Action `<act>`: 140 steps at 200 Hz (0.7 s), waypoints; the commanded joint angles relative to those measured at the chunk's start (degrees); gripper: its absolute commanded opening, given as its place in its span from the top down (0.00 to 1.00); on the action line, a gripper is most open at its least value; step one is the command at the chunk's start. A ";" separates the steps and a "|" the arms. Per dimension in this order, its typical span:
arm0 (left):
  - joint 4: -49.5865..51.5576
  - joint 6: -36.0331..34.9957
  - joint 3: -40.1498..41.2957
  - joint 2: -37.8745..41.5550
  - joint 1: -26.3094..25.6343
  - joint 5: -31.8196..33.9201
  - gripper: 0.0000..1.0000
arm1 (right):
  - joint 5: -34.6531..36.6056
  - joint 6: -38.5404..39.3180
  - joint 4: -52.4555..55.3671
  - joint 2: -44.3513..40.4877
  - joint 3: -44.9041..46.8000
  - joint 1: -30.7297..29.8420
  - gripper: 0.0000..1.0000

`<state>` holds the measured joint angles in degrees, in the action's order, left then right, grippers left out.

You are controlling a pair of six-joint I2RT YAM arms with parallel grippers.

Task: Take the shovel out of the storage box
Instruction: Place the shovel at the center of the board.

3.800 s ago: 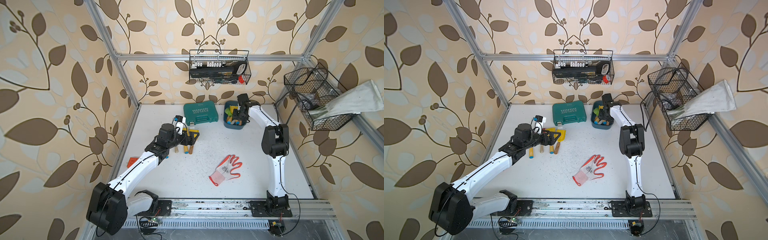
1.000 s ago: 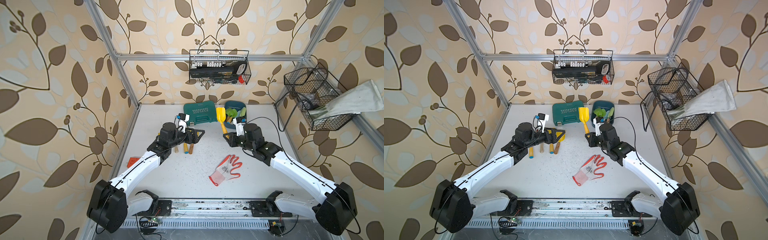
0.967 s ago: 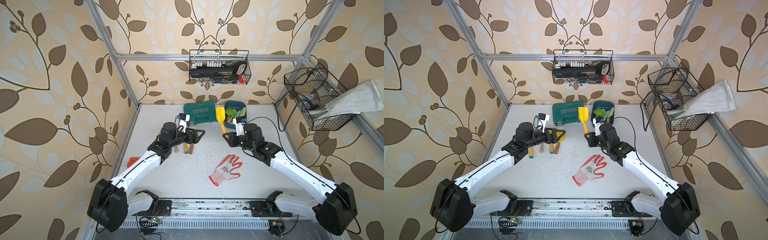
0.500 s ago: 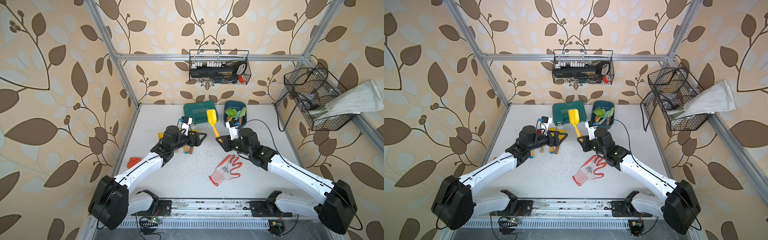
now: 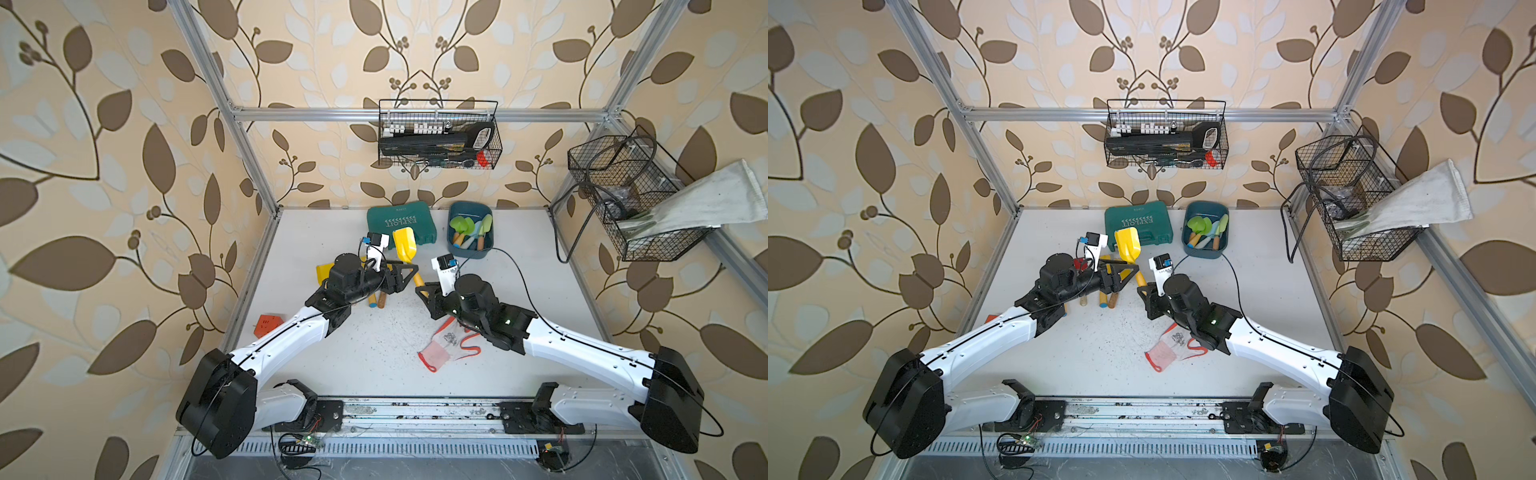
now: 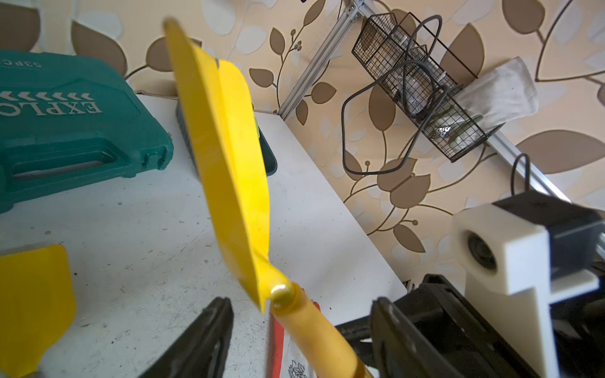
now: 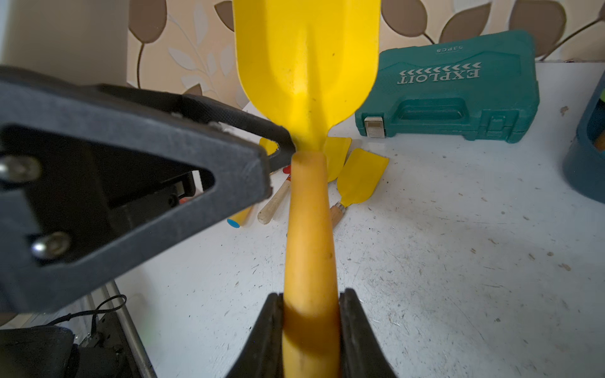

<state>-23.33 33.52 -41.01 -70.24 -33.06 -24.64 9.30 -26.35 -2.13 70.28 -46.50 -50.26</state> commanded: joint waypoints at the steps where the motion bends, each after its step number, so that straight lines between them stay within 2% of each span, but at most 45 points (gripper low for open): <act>1: -2.04 0.18 -2.57 -0.99 -0.88 -2.15 0.42 | 3.71 1.12 -2.79 0.12 0.71 -0.84 0.88; 11: -1.56 0.42 -3.19 -1.91 -1.10 -2.67 0.46 | 4.71 1.25 -2.79 -0.16 0.82 -1.34 0.87; 64: -4.15 2.93 -3.71 -4.53 -2.60 -2.43 0.52 | 10.70 0.95 -3.82 -1.29 1.93 -4.09 0.87; 100: -5.44 4.16 -3.98 -5.53 -3.24 -2.52 0.66 | 12.41 1.03 -4.09 -1.24 2.03 -5.02 0.87; 116: -5.42 4.28 -4.07 -5.83 -3.37 -2.78 0.70 | 12.67 1.07 -4.11 -1.25 1.96 -5.22 0.84; 140: -4.82 3.88 -4.23 -6.17 -3.41 -2.07 0.78 | 12.76 1.05 -3.94 -0.79 1.78 -5.33 0.74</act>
<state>-26.76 38.94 -43.22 -75.79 -36.10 -27.16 20.29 -25.65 -4.03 70.11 -44.66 -55.07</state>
